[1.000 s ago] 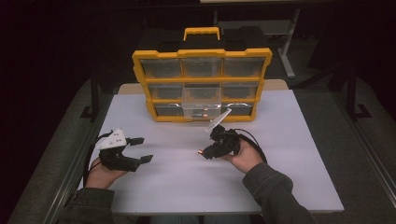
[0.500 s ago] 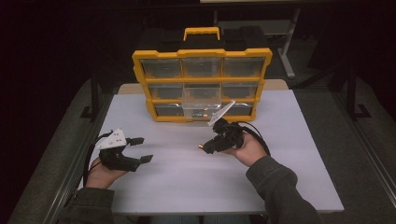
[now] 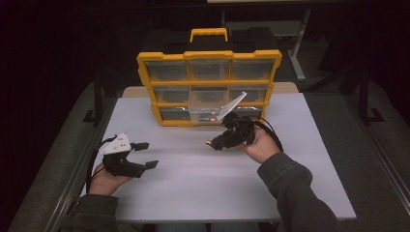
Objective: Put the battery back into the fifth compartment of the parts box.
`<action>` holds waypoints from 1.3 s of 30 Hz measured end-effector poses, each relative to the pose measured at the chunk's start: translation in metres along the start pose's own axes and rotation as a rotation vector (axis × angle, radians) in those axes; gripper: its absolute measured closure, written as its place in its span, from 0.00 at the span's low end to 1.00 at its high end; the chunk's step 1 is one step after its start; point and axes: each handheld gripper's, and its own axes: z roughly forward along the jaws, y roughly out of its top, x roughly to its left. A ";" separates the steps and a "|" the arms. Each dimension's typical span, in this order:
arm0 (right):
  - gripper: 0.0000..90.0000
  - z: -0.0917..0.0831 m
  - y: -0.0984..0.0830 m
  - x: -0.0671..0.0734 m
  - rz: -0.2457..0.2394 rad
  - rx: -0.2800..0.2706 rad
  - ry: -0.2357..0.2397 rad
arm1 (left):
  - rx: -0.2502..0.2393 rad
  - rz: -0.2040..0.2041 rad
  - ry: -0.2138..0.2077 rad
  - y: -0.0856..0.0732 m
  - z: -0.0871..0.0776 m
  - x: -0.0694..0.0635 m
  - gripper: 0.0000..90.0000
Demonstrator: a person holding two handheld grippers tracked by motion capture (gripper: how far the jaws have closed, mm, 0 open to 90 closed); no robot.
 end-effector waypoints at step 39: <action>0.84 -0.058 0.060 -0.013 -0.032 -0.042 -0.049 | -0.008 0.000 0.004 -0.001 -0.001 0.003 0.28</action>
